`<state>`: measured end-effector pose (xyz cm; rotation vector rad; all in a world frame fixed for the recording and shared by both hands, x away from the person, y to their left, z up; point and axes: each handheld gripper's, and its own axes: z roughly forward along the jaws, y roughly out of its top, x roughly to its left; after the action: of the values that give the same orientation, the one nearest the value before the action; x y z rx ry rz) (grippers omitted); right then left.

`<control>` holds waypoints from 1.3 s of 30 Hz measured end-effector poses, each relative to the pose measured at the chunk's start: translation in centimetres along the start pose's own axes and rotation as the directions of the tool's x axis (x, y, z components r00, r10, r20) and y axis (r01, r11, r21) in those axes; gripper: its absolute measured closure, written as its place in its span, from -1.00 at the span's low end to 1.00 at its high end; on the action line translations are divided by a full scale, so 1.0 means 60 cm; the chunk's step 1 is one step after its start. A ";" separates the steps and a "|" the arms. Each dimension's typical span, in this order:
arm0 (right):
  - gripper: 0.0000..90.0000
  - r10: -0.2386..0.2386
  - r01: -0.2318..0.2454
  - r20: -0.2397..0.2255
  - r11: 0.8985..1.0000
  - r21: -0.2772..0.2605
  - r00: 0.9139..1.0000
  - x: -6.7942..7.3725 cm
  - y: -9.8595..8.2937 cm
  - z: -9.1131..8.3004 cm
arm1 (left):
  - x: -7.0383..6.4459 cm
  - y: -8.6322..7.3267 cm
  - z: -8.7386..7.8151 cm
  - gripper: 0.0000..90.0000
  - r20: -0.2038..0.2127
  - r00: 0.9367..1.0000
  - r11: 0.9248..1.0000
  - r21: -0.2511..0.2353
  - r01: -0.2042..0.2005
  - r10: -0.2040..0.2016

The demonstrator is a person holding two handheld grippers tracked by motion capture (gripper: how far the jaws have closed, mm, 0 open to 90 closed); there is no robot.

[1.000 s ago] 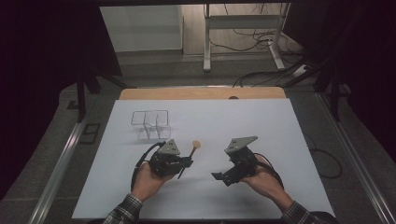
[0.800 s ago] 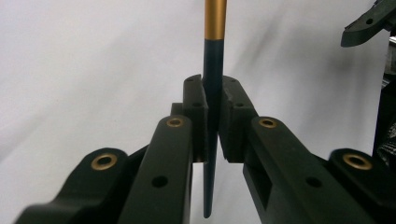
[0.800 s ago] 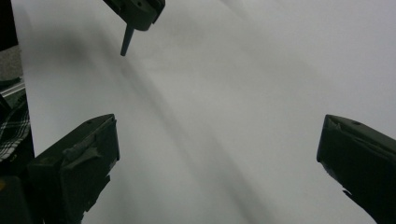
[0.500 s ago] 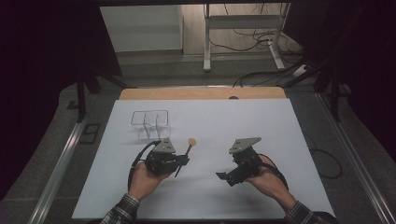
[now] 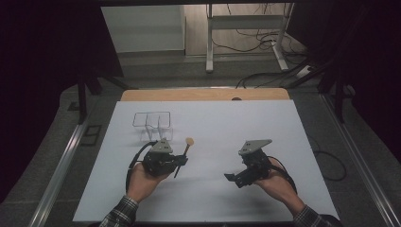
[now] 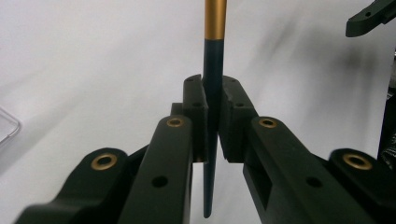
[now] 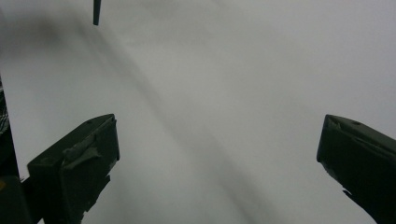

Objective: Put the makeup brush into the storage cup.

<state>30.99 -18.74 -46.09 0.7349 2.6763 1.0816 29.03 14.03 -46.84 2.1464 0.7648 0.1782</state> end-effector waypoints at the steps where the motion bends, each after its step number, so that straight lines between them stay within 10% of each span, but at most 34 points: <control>1: -1.00 0.001 -0.001 0.002 1.000 0.002 1.000 -0.001 -0.001 -0.001 | 0.001 0.000 -0.001 0.84 -0.001 1.000 1.000 0.000 0.001 -0.001; 39: -1.00 0.071 -0.072 0.108 0.997 -0.001 0.992 -0.026 -0.061 -0.064 | 0.040 -0.020 -0.044 0.83 -0.071 0.995 0.996 -0.051 0.069 -0.073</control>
<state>29.71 -24.11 -45.86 0.8703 2.5797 1.0232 29.43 17.70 -46.35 2.0734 0.8691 0.2360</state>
